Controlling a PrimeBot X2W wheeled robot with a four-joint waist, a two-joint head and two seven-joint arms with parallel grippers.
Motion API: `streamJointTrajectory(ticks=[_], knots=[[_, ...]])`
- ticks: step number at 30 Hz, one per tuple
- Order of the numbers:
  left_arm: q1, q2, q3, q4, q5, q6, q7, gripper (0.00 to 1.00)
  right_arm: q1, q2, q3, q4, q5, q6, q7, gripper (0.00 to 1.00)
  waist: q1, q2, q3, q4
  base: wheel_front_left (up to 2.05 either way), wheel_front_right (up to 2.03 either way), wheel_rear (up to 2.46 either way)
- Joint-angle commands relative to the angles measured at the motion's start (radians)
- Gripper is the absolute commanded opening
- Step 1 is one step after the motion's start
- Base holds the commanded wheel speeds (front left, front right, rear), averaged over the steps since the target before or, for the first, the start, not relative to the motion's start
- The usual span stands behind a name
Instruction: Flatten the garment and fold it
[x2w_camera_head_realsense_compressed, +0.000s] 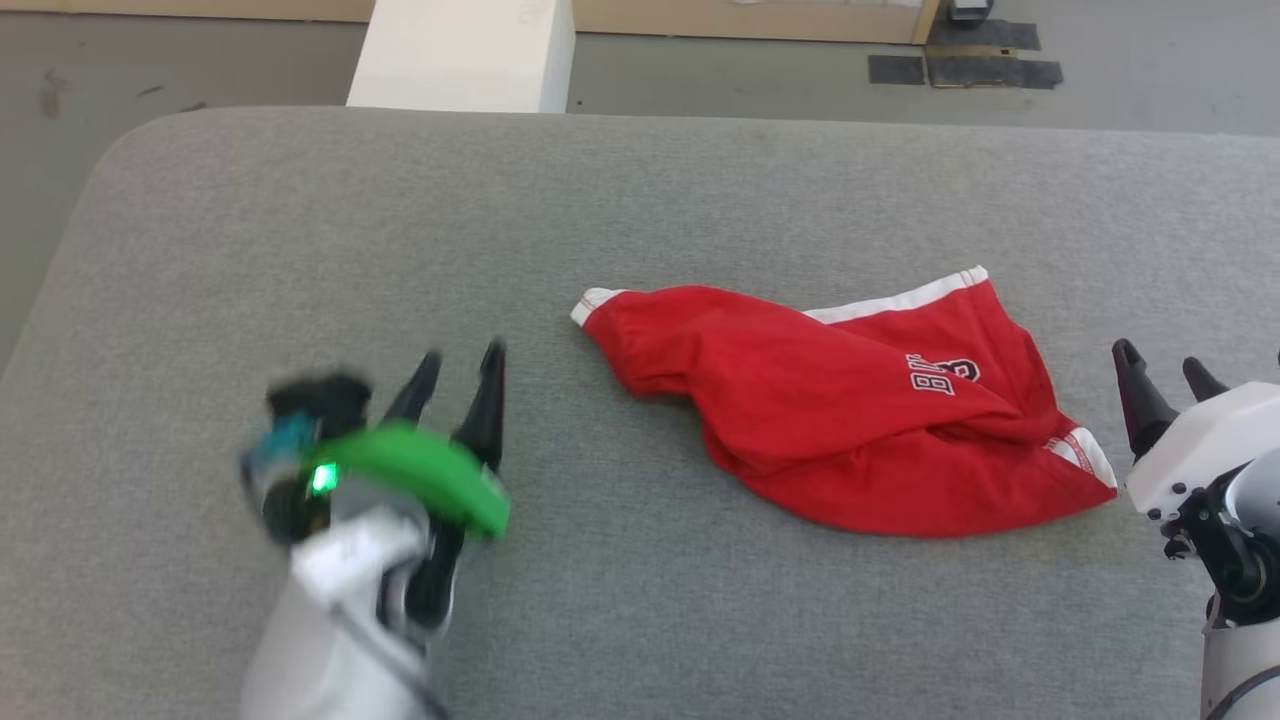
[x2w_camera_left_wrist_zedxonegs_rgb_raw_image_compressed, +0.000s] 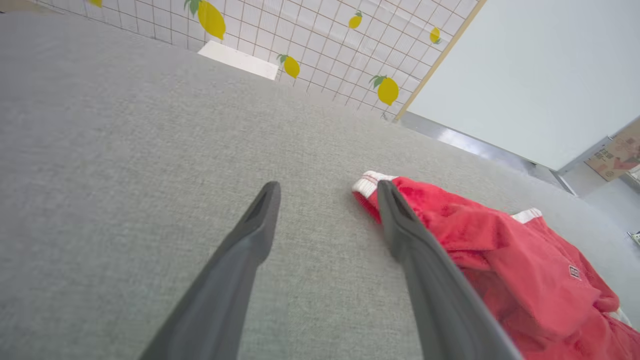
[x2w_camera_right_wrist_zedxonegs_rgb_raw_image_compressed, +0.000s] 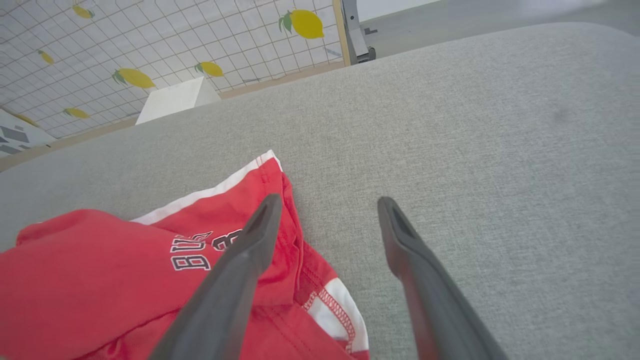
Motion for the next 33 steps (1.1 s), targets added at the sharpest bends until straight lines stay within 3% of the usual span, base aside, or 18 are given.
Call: streamJointTrajectory(ticks=[1, 8, 12, 18, 27, 28, 29, 30, 33], knots=[[-0.073, 0.005, -0.012, 0.022, -0.014, 0.008, 0.074, 1.0, 0.013, 0.004, 0.01, -0.024, 0.003, -0.002, 0.002, 1.0, 0.0, 0.0, 0.006, -0.013, 0.0, 0.0, 0.0], [-0.349, 0.043, -0.084, 0.201, -0.004, 0.061, 0.472, 1.0, 0.006, 0.008, 0.054, -0.095, 0.006, -0.002, 0.025, 1.0, 0.0, 0.0, 0.059, -0.074, 0.0, 0.0, 0.0], [-0.449, 0.069, -0.126, 0.282, 0.021, 0.079, 0.638, 1.0, -0.004, 0.009, 0.067, -0.105, 0.016, -0.002, 0.026, 1.0, 0.0, 0.0, 0.098, -0.112, 0.0, 0.0, 0.0], [-0.503, 0.1, -0.154, 0.353, 0.047, 0.083, 0.703, 1.0, -0.011, 0.009, 0.067, -0.099, 0.025, -0.002, 0.012, 1.0, 0.0, 0.0, 0.136, -0.152, 0.0, 0.0, 0.0], [-0.511, 0.099, -0.169, 0.41, 0.041, 0.062, 0.686, 1.0, -0.017, 0.01, 0.066, -0.092, 0.025, -0.002, 0.002, 1.0, 0.0, 0.0, 0.159, -0.164, 0.0, 0.0, 0.0], [-0.51, 0.097, -0.175, 0.419, 0.04, 0.055, 0.691, 0.45, -0.017, 0.01, 0.067, -0.09, 0.026, -0.002, 0.001, 1.0, 0.0, 0.0, 0.159, -0.162, 0.0, 0.0, 0.0], [-0.51, 0.095, -0.177, 0.422, 0.037, 0.05, 0.691, 0.14, -0.017, 0.01, 0.068, -0.089, 0.024, -0.002, 0.002, 1.0, 0.0, 0.0, 0.159, -0.161, 0.0, 0.0, 0.0], [-0.509, 0.091, -0.176, 0.428, 0.03, 0.045, 0.693, 0.0, -0.017, 0.01, 0.07, -0.088, 0.023, -0.002, 0.002, 1.0, 0.0, 0.0, 0.159, -0.158, 0.0, 0.0, 0.0], [-0.507, 0.081, -0.18, 0.429, 0.016, 0.031, 0.687, 0.0, -0.019, 0.01, 0.071, -0.089, 0.015, -0.002, 0.005, 1.0, 0.0, 0.0, 0.157, -0.146, 0.0, 0.0, 0.0]])
